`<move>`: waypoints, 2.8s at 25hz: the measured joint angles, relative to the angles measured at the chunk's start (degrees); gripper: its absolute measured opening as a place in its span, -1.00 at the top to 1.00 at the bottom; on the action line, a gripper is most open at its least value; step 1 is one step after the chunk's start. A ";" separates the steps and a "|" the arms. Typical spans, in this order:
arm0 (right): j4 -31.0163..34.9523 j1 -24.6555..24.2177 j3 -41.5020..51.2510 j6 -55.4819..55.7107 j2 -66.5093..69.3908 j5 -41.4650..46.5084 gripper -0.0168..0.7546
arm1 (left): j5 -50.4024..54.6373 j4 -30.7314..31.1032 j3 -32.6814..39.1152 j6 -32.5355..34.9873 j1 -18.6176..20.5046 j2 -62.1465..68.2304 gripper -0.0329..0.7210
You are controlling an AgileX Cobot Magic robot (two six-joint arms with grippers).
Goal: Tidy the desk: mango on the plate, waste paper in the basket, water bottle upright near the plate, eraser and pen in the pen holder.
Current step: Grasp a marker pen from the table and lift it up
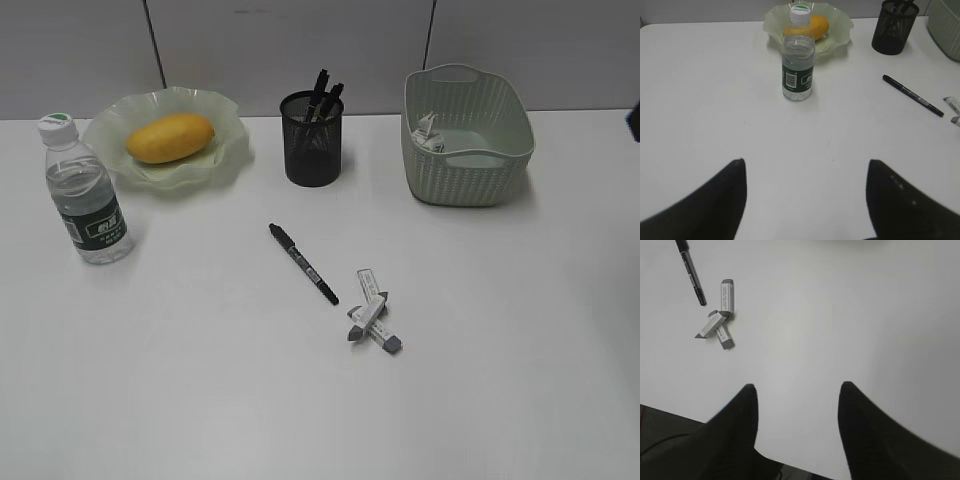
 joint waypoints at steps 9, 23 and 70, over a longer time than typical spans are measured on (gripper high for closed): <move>-8.04 18.82 -23.81 4.70 23.33 1.72 -0.10 | 0.00 0.00 0.00 0.00 0.00 0.00 -0.60; -7.36 34.44 -55.34 5.82 56.88 3.34 -0.10 | 0.00 0.00 0.01 0.00 0.00 0.00 -0.60; -10.09 36.65 -60.89 5.57 73.57 -6.43 -0.01 | 0.00 0.00 0.01 0.00 0.00 0.00 -0.41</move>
